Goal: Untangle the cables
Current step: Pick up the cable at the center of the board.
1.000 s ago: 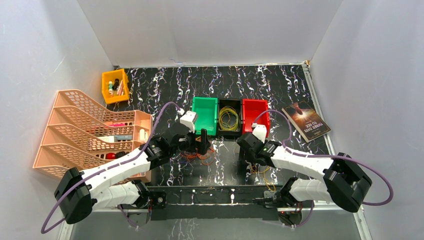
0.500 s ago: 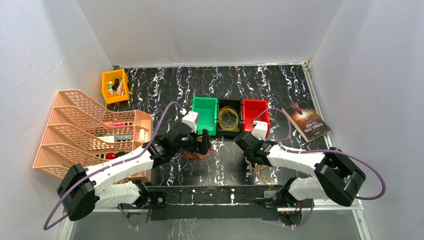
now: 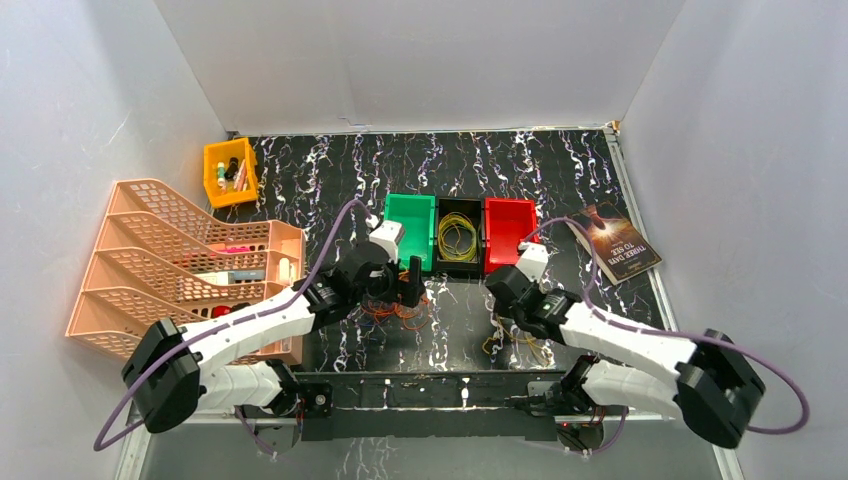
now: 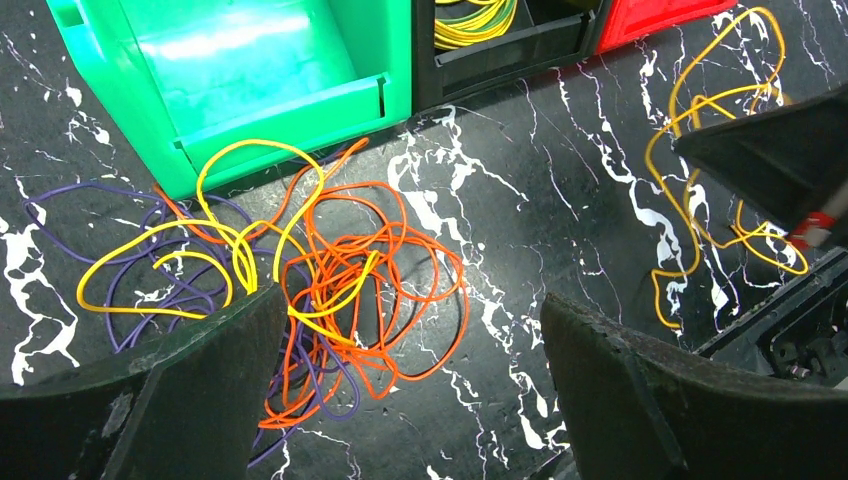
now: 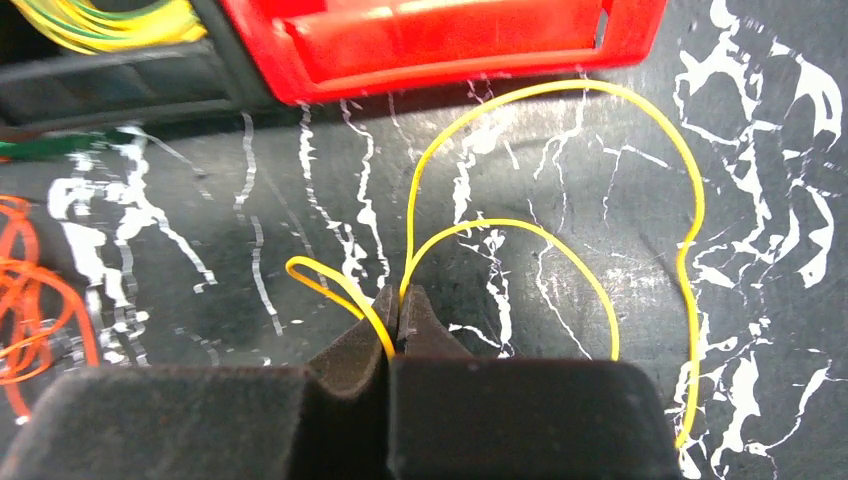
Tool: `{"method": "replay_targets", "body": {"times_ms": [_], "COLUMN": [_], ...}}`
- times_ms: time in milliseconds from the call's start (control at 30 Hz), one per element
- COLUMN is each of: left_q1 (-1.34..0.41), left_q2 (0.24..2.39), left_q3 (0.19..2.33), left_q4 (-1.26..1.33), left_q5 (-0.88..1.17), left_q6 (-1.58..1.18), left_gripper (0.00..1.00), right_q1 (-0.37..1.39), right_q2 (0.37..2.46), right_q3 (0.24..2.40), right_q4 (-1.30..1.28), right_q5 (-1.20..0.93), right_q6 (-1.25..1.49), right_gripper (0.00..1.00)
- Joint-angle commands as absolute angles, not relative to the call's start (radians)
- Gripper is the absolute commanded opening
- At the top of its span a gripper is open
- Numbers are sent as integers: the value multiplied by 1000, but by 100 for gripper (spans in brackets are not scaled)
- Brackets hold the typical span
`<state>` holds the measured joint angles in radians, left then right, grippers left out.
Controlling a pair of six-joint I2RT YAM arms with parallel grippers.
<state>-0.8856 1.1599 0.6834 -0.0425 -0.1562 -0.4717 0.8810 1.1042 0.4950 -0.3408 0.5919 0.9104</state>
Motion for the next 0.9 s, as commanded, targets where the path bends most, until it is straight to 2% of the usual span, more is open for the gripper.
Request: {"method": "replay_targets", "body": {"times_ms": [0,233,467,633,867], "left_q1": [-886,-886,-885,-885,-885], "left_q2": [1167,1160,1149,1160,1128], "left_q3": [732,738,743,762,751], "left_q4": [-43,-81,-132,-200,-246], "left_q5": [-176,-225,-307,-395,-410], "left_q6": [-486,-506,-528,-578,-592], "left_gripper": [98,98,98,98,98], "right_q1": [880,879,880,880,879], "right_q2": [961,836,756,764,816], "right_q3": [549,693,883,1057,1206], "right_q4": [-418,-559,-590,-614,-559], "right_q5": [627,687,685,697,681], "right_q6": [871,856,706,604,429], "right_gripper": [0,0,0,0,0]}}
